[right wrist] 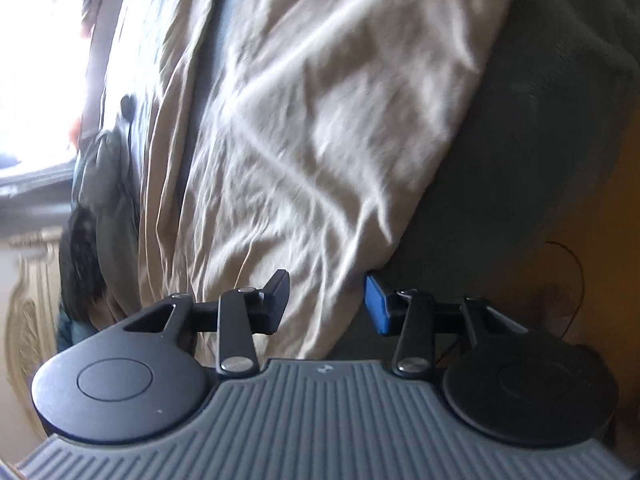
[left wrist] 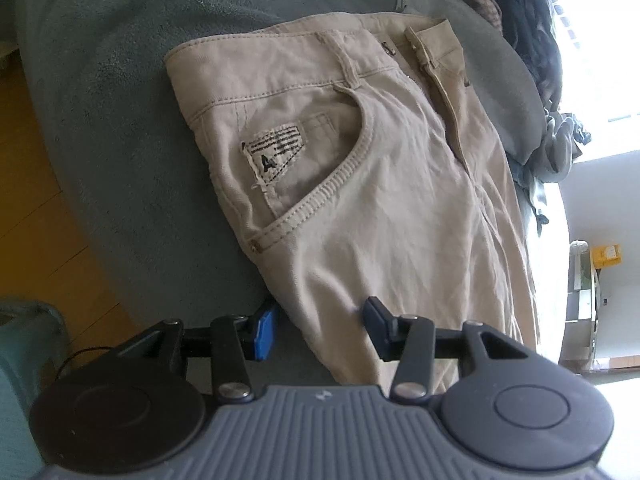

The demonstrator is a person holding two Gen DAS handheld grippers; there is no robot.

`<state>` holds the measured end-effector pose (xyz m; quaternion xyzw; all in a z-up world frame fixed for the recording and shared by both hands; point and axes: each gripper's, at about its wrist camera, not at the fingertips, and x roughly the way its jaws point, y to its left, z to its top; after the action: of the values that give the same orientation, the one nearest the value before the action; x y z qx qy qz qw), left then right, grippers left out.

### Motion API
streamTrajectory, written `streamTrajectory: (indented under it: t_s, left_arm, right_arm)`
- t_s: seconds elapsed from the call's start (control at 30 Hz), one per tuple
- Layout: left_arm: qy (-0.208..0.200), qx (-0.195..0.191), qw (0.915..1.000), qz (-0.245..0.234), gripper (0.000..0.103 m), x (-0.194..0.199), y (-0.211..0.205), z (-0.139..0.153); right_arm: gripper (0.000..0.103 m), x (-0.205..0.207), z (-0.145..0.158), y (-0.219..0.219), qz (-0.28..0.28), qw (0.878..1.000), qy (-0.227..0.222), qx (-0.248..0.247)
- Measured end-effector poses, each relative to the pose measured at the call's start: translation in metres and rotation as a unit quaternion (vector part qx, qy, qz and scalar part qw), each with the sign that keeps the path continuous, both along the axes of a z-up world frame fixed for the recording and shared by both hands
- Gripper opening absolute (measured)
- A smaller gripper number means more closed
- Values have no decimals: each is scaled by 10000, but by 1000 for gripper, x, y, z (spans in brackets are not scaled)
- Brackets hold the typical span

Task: Fold clothes

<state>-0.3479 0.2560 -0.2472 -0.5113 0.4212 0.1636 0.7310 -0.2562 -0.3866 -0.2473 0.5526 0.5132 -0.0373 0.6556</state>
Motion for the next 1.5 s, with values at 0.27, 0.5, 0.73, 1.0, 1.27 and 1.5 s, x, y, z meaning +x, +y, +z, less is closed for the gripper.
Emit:
streamTrajectory:
  t_s: [0.27, 0.5, 0.73, 1.0, 1.27, 1.5]
  left_arm:
    - [-16, -143, 9995, 273, 42, -4, 3, -6]
    - [-115, -162, 9992, 357, 41, -1, 12, -4]
    - [-185, 3, 9987, 480, 14, -14, 12, 0]
    - [-516, 642, 9966, -71, 9, -2, 7, 53]
    - [-1087, 1221, 9860, -328, 7, 48, -4, 116]
    - [-1635, 1578, 9724, -533, 7, 108, -13, 159]
  right_arm:
    - [41, -9, -16, 3, -336, 9982, 191, 457]
    - [42, 0, -17, 1, -627, 9961, -17, 612]
    - [35, 6, -17, 8, -584, 9971, -34, 481]
    - [4, 13, 11, 9, -187, 9986, -500, 49]
    - [3, 57, 45, 13, 133, 9925, -1164, -339]
    - [3, 108, 88, 10, 412, 9795, -1855, -669]
